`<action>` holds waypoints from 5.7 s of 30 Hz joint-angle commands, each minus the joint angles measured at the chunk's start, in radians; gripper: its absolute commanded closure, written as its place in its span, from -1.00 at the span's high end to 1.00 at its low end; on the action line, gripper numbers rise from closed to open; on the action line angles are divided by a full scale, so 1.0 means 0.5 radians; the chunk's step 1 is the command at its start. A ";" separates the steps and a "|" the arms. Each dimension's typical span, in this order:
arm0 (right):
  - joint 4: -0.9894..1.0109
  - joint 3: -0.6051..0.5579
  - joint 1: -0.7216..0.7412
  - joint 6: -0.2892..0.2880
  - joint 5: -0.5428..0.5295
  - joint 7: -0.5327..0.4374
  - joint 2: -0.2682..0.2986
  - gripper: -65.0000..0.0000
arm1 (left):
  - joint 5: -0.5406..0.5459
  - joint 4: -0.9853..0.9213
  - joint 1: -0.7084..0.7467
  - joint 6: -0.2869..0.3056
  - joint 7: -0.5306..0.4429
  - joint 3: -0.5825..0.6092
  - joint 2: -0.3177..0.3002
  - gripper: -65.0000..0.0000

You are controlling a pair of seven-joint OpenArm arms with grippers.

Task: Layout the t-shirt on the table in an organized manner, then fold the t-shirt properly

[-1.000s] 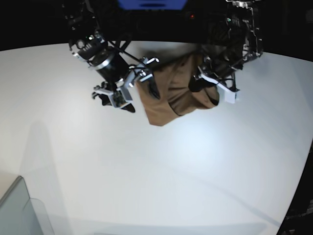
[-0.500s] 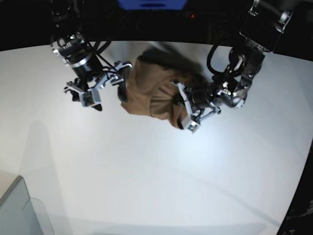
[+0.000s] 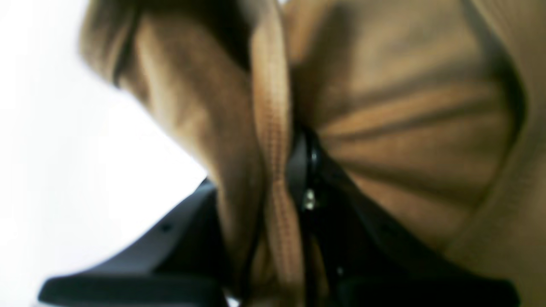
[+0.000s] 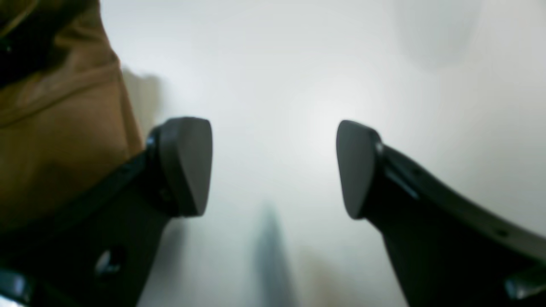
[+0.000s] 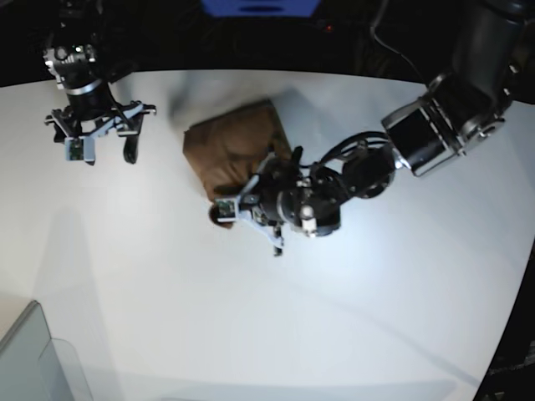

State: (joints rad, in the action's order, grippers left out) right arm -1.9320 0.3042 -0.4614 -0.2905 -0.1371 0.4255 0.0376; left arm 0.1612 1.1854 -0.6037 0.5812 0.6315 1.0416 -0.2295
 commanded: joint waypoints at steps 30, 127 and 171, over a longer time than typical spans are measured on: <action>-0.041 0.133 -0.021 -0.004 -0.016 -0.039 -0.206 0.40 | -0.974 -0.415 -0.141 0.234 -0.568 -0.032 0.402 0.22; 0.125 -0.343 -0.165 -0.004 -0.019 -0.656 -0.138 -0.69 | -0.962 1.258 1.467 0.234 0.018 -3.165 0.111 0.21; 0.404 0.964 -0.509 -0.004 -0.841 -0.659 -0.288 -1.00 | -0.155 0.976 2.587 0.234 -0.006 -3.846 0.709 -0.99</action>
State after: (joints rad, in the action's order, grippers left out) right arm -1.7168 0.7750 -0.7033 -0.2905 -0.5510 0.1173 -0.1135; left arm 0.0757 1.6577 0.6746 0.7002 0.6395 -0.8757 0.1322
